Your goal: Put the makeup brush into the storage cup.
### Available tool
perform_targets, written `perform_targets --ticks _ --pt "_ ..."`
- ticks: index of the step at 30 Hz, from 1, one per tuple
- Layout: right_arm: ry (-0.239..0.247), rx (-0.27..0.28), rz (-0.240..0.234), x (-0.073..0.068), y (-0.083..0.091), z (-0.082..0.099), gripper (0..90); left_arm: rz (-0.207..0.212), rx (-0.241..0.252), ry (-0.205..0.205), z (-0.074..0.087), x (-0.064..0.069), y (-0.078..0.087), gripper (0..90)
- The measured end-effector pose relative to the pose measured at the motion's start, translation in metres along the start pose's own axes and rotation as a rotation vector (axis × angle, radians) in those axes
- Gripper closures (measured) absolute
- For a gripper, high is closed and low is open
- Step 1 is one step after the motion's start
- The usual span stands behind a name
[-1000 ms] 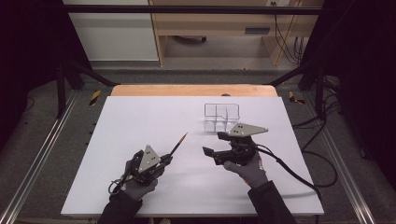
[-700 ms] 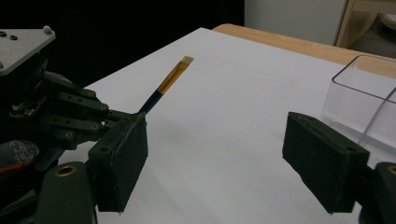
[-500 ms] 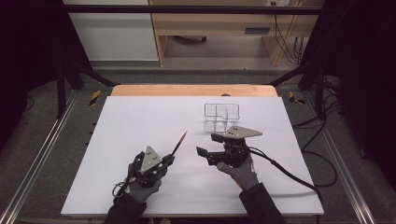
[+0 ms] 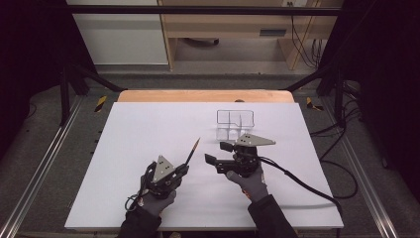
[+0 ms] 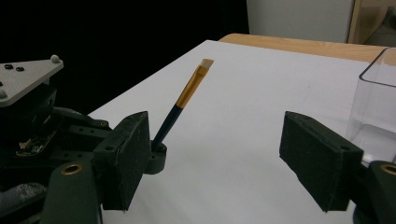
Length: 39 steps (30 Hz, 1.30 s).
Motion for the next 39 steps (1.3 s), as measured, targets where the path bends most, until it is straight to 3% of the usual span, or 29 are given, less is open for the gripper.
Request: perform_targets --ticks 21,33,39 --pt "-0.108 0.071 -0.042 0.000 -0.019 0.002 32.6 0.002 0.020 0.047 -0.008 0.014 -0.011 83.7" --pt "-0.146 0.094 -0.060 0.001 -0.024 0.002 47.2 0.003 0.028 0.046 -0.016 0.025 -0.015 83.6" --pt "-0.183 0.108 -0.072 0.000 -0.027 0.003 56.2 0.006 0.033 0.064 -0.018 0.029 -0.016 83.7"
Point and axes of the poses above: each handheld gripper's, and its own axes: y roughly backward along the jaws, z roughly out of its underside, x roughly to its right, the point moved 2 cm from there along -y, roughly forward along the jaws, and after that the axes turned 14 degrees about -x, right-handed, at the moved point
